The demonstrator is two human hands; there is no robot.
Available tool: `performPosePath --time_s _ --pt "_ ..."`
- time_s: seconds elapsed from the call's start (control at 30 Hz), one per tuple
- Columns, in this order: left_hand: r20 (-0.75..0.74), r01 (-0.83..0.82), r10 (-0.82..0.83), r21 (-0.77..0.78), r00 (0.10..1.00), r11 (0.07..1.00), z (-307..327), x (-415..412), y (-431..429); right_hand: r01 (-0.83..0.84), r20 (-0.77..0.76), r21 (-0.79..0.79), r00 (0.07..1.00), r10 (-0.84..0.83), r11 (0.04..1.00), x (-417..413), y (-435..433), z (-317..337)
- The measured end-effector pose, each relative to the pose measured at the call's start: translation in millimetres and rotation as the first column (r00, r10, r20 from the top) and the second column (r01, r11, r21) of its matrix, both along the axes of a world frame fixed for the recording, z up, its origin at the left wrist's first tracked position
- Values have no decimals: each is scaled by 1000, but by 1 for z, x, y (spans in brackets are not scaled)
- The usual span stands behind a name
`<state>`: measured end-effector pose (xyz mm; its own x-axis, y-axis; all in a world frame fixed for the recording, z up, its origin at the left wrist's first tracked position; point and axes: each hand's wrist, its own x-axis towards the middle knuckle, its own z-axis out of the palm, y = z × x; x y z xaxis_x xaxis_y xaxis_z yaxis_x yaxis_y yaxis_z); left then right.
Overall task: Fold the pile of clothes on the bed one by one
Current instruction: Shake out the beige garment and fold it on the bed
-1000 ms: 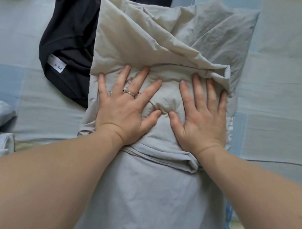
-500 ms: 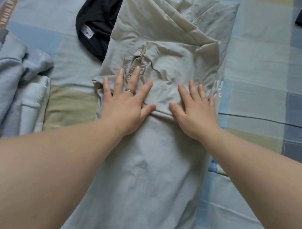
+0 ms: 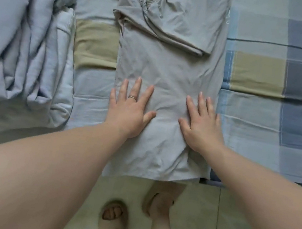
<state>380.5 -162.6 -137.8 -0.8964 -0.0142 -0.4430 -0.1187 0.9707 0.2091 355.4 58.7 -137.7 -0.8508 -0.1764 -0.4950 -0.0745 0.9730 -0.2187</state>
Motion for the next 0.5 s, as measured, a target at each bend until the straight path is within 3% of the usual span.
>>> performPosePath --time_s 0.13,0.23,0.33,0.4,0.5 --pt "10 -76 76 13 997 997 0 55 -2 148 22 -60 989 -147 987 64 0 3" --pt "-18 -294 295 63 955 954 2 83 6 372 -24 -77 927 -375 925 94 -2 5" --pt "-42 -536 561 240 827 809 4 97 12 554 -85 -84 824 -560 828 103 -2 6" --pt "21 -646 699 402 715 649 6 98 11 686 10 -133 722 -691 715 98 0 6" --pt "202 -755 771 456 604 472 13 99 7 797 223 -148 604 -766 585 91 7 11"
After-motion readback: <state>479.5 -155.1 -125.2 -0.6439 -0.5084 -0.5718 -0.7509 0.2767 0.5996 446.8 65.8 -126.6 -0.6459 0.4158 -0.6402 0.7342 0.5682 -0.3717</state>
